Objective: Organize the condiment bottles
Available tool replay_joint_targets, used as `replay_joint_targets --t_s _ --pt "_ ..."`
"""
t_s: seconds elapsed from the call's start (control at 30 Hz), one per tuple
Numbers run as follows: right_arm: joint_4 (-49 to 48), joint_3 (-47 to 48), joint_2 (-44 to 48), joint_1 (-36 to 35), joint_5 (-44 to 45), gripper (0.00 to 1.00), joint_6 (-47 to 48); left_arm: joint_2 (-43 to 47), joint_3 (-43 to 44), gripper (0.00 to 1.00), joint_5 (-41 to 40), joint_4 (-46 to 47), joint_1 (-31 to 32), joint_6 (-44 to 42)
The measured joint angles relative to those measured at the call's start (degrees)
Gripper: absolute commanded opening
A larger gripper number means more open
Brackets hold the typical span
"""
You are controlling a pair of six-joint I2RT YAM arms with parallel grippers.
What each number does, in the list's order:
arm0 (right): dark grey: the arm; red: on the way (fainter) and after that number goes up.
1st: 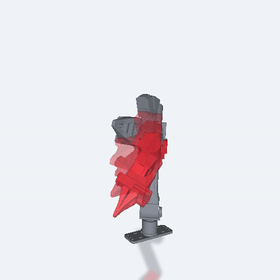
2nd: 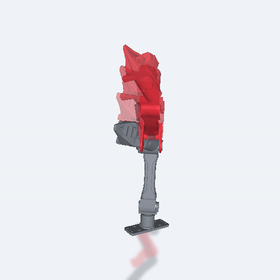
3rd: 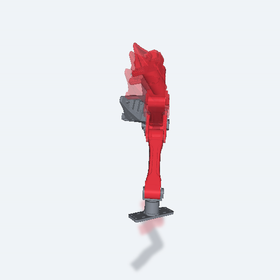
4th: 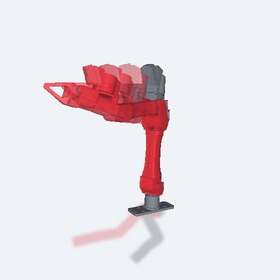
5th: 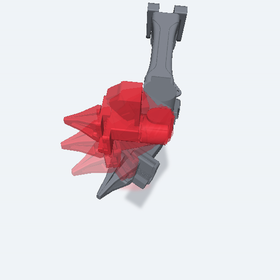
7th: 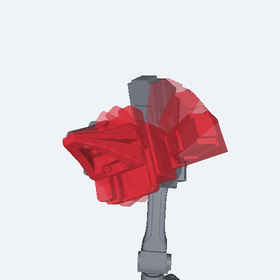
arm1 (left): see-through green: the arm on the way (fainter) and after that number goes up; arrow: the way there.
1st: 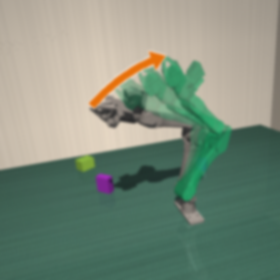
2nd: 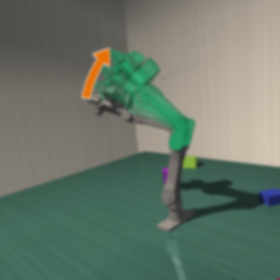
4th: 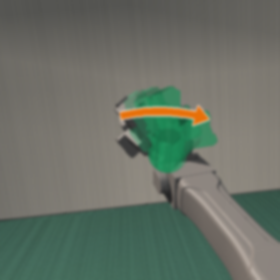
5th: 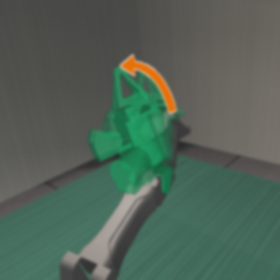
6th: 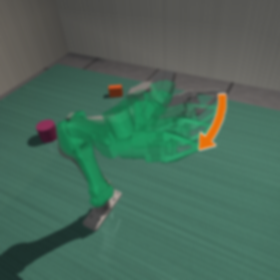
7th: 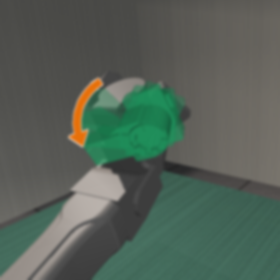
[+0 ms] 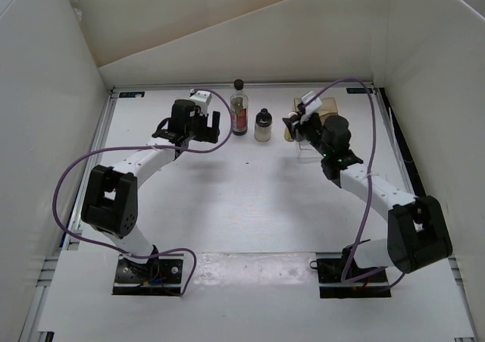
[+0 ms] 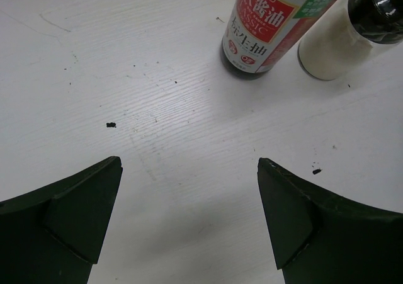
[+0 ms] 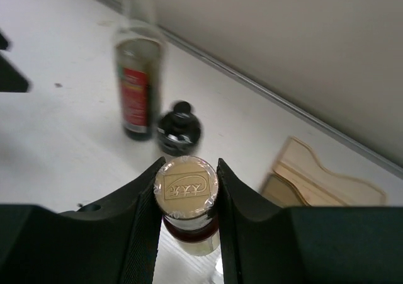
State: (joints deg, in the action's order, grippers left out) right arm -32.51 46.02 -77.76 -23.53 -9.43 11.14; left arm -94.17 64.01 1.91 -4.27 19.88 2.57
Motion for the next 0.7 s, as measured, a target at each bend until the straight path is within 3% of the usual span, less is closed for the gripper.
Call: replay_joint_targets --t_s 0.3,0.7 --pt "-0.5 -4.0 0.8 9.2 3.5 0.00 -0.7 -0.4 1.0 1.00 -0.2 -0.3 1.3 -0.2" --pt "-6.8 -4.5 -6.9 10.4 4.1 0.00 -2.5 -2.4 2.5 1.00 -1.1 -0.7 1.3 -1.2"
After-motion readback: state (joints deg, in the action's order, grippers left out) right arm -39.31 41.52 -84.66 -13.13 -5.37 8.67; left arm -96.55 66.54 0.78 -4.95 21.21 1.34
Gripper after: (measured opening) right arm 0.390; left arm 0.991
